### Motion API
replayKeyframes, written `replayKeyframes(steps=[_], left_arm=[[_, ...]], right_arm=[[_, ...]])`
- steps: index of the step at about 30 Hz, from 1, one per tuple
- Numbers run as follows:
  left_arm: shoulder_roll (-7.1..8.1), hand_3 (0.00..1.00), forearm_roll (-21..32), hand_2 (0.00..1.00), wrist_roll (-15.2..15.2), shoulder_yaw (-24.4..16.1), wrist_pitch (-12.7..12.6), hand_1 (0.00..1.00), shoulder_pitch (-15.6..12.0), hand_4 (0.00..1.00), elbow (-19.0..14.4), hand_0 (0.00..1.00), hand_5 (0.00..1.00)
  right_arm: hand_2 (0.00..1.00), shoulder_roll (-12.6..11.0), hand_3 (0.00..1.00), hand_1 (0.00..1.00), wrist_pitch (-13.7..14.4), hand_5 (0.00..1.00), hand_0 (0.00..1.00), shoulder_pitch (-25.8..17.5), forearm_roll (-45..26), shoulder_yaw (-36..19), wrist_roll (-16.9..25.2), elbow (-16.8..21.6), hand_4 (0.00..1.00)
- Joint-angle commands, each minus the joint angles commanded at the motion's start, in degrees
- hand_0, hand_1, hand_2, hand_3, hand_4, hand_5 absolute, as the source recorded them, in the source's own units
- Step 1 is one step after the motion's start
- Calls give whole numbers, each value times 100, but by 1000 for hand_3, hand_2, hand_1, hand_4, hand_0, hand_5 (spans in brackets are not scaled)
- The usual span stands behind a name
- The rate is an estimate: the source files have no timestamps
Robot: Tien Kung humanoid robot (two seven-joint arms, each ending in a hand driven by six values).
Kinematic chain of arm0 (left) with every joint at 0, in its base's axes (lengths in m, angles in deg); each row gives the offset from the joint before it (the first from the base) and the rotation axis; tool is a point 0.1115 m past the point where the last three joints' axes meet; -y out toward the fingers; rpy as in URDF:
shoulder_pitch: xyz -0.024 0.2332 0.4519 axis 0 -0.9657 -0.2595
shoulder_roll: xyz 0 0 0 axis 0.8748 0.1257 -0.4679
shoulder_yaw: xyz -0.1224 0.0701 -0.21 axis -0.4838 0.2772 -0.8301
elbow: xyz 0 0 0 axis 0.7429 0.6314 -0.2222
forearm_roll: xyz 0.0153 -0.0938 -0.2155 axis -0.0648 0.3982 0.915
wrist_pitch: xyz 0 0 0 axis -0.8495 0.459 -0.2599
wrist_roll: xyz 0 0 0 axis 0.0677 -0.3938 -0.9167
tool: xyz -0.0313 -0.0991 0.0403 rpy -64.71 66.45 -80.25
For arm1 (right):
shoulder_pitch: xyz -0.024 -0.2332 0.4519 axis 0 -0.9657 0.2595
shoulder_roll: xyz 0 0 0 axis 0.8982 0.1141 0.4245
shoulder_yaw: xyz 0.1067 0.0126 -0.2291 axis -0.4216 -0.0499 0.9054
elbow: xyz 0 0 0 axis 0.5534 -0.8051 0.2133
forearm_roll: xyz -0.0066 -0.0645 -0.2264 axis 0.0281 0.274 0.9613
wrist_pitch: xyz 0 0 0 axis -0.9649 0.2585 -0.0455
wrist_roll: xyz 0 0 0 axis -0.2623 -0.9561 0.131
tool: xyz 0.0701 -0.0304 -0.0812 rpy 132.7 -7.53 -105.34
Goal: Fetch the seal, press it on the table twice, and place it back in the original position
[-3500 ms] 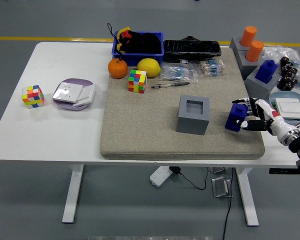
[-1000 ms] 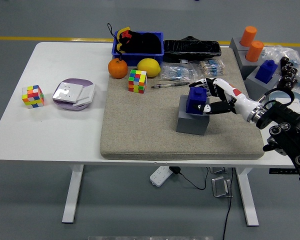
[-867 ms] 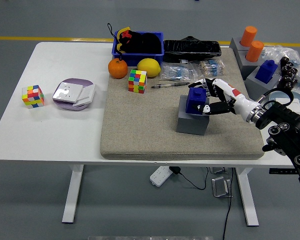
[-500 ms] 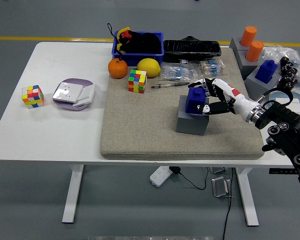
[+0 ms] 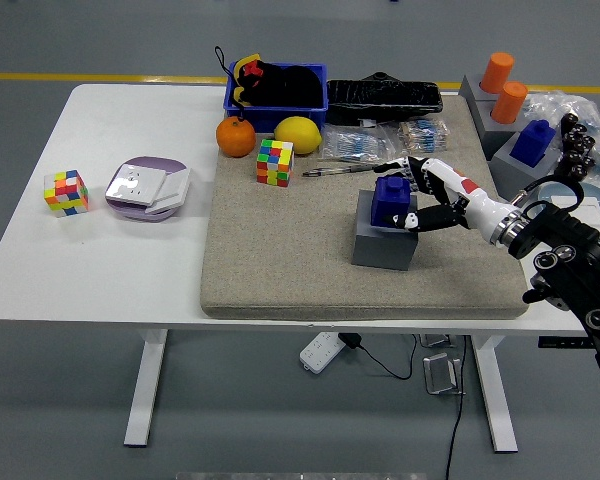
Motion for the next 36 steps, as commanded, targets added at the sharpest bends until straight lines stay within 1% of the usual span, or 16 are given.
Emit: replayKeyframes(steps=[9, 10, 15, 16, 21, 22, 27, 28, 33, 34, 36], left_arm=[[-3, 843, 5, 792, 2, 6, 3, 819, 2, 797, 4, 815, 400], [-3, 843, 6, 792, 3, 7, 3, 819, 1, 797, 4, 814, 399], [3, 843, 12, 792, 3, 13, 4, 819, 3, 797, 4, 814, 399], [4, 842, 10, 792, 3, 12, 4, 819, 3, 798, 3, 815, 399], [10, 842, 17, 792, 1, 19, 5, 819, -3, 798, 0, 815, 399], [11, 842, 18, 792, 2, 21, 6, 819, -2, 797, -1, 815, 398], [19, 842, 26, 792, 4, 44, 7, 819, 9, 797, -1, 815, 398], [22, 841, 29, 792, 5, 50, 7, 818, 10, 797, 0, 815, 398], [28, 841, 37, 792, 7, 65, 7, 818, 1, 797, 3, 815, 398], [28, 842, 38, 794, 7, 66, 7, 819, 0, 797, 4, 814, 398], [27, 842, 37, 794, 6, 67, 8, 819, -10, 797, 1, 814, 398]], right_arm=[[721, 0, 757, 744, -3, 2, 736, 8, 12, -7, 11, -7, 903], [742, 0, 770, 771, -5, 2, 779, 8, 15, -8, 13, -6, 920], [742, 1, 770, 771, -43, 2, 779, 11, 13, -13, 30, -12, 920], [806, 1, 818, 840, -52, 2, 881, 12, -3, -13, 31, -13, 971], [806, 8, 818, 840, -94, 2, 881, 15, -47, -3, 70, -20, 971], [890, 9, 911, 909, -103, 97, 944, 18, -52, 1, 75, -21, 998], [890, 12, 911, 909, -114, 97, 944, 26, -47, -23, 108, -12, 998], [976, 12, 997, 976, -133, 273, 998, 22, -41, -42, 103, -3, 998], [976, -4, 997, 976, -334, 273, 998, -1, 85, -172, -11, 47, 998], [998, -4, 998, 998, -340, 563, 998, -2, 94, -178, -14, 49, 998], [998, -16, 998, 998, -395, 563, 998, -36, 171, -303, -56, 82, 998]])
